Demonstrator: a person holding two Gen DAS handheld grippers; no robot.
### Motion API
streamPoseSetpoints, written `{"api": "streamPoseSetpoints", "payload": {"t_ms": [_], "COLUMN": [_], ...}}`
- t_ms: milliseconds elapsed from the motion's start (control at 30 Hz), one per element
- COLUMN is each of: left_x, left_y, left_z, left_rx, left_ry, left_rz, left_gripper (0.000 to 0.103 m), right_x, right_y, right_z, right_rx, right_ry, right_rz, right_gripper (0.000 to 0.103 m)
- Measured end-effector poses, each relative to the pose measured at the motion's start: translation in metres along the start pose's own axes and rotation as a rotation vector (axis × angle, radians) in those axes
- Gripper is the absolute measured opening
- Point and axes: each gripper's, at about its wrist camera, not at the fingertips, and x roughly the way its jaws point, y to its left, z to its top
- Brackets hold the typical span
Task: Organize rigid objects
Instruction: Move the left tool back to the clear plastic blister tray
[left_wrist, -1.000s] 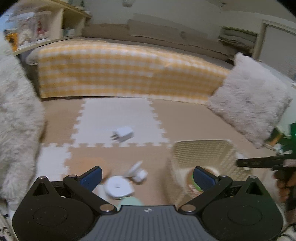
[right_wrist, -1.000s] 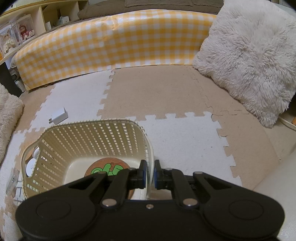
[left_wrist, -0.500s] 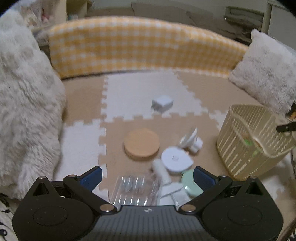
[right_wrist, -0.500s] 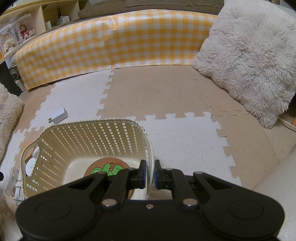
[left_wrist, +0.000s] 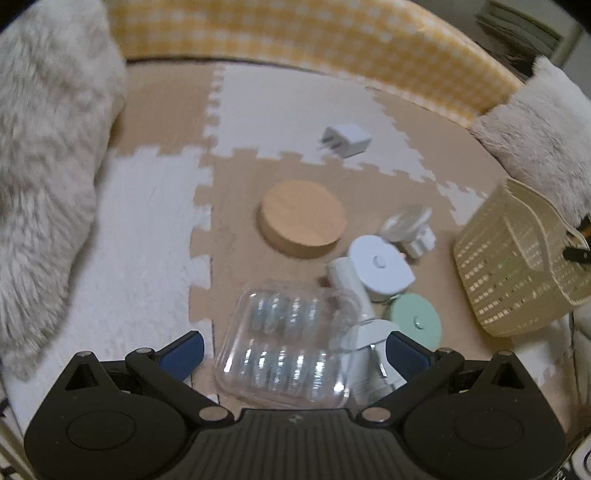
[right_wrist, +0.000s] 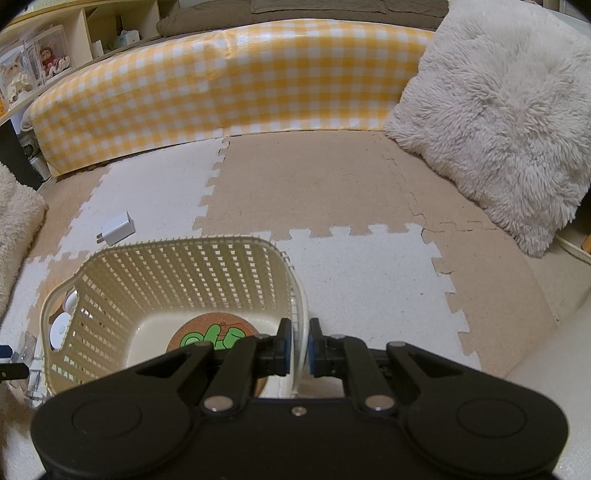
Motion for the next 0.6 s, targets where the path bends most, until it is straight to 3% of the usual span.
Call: {"api": "streamPoseSetpoints", "payload": {"t_ms": [300, 433, 600], "left_x": [0.001, -0.001, -0.005], "left_y": [0.007, 0.0, 0.01], "left_z": [0.0, -0.004, -0.004], "left_rx": [-0.081, -0.08, -0.163], "left_ry": [-0.027, -0.037, -0.058], "left_rz": [-0.101, -0.07, -0.07], "left_gripper": [0.102, 0.095, 0.086], "right_x": [0.0, 0.0, 0.0], "right_y": [0.0, 0.0, 0.0], "right_z": [0.0, 0.0, 0.0], "right_rx": [-0.001, -0.003, -0.007], "right_ry": [0.0, 0.001, 0.001], "right_rz": [-0.001, -0.003, -0.006], "right_gripper": [0.009, 0.01, 0.009]}}
